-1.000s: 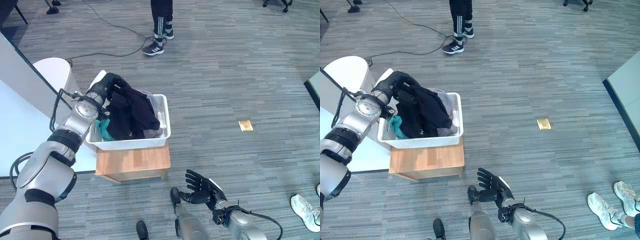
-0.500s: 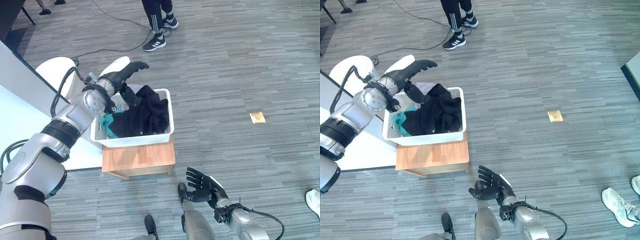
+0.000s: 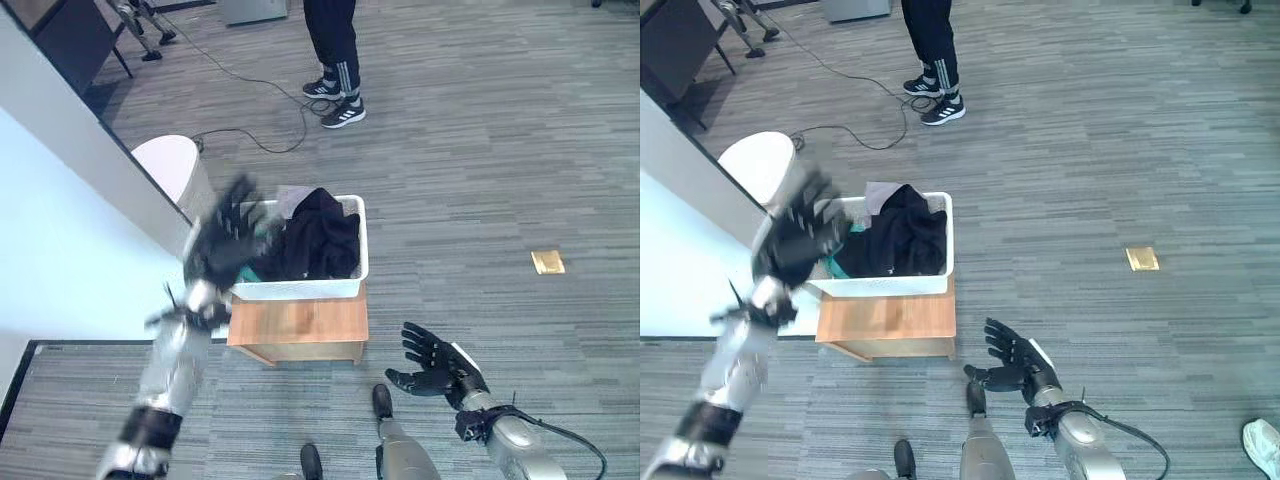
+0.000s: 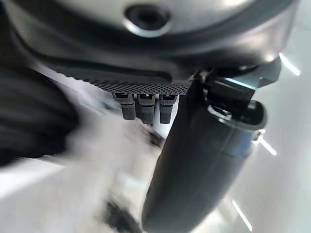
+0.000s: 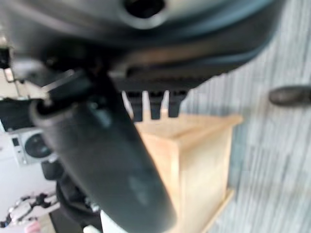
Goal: Pick up bed clothes into laundry basket.
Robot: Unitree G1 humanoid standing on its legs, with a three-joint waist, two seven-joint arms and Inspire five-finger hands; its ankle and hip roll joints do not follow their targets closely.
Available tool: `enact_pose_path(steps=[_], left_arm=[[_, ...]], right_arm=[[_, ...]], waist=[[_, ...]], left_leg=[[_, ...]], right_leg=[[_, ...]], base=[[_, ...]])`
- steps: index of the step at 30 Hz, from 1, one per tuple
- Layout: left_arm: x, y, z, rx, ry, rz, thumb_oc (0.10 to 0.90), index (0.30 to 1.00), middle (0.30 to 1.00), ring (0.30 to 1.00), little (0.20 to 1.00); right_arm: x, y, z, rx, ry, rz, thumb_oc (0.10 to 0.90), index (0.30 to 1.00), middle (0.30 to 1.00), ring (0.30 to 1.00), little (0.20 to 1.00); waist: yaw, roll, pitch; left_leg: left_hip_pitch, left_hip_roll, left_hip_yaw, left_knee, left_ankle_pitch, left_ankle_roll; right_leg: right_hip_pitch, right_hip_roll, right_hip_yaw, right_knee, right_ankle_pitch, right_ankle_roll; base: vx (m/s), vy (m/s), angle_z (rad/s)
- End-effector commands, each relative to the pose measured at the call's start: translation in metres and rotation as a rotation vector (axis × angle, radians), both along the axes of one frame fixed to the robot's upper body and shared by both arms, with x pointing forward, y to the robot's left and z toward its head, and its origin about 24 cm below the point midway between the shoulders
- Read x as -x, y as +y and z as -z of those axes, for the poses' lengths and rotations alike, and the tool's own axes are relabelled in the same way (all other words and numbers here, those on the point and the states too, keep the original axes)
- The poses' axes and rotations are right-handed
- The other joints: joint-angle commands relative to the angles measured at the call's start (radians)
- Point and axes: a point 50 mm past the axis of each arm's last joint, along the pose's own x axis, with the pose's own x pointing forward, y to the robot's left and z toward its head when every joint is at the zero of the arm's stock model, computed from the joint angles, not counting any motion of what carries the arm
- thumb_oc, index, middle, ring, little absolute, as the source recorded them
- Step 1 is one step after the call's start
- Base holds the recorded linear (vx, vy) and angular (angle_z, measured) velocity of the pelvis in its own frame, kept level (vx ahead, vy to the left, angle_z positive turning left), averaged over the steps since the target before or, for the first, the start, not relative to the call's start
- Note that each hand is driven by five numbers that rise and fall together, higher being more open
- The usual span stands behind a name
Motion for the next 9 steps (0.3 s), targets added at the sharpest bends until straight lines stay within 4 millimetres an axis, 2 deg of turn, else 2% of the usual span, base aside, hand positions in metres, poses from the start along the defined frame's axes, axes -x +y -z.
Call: enact_pose_path(steps=[1,6,9], left_arm=[[0.026,0.003,0.017,0.067,0.041,0.033,0.8,0.9,0.9,0.9,0.9],[0.059,-0.011,0.049,0.116,0.186,0.009,0.8,0.9,0.9,0.9,0.9],[0.065,-0.014,0.056,0.099,0.229,0.004,0.8,0.9,0.9,0.9,0.9]], right_arm=[[0.012,0.014,-0.009,-0.046,-0.089,-0.012,0.8,0.9,0.9,0.9,0.9],[0.024,0.011,-0.005,-0.062,-0.084,0.058,0.8,0.9,0.9,0.9,0.9],[0.027,0.012,-0.001,-0.069,-0.073,0.083,0.8,0.9,0.9,0.9,0.9]], waist=[[0.039,-0.098,-0.107],[0.059,-0.095,-0.111],[0.066,-0.096,-0.116]], left_leg=[[-0.082,-0.033,-0.112,0.0,0.021,-0.016],[-0.069,-0.044,-0.157,0.0,0.023,-0.001],[-0.066,-0.047,-0.166,0.0,0.022,0.003]], right_leg=[[0.192,-0.099,-0.003,0.04,-0.212,0.095],[0.201,-0.104,-0.007,0.081,-0.246,0.084],[0.208,-0.106,-0.015,0.085,-0.252,0.083]], base=[[-0.01,-0.026,0.35],[-0.02,-0.016,0.31],[-0.01,-0.017,0.13]])
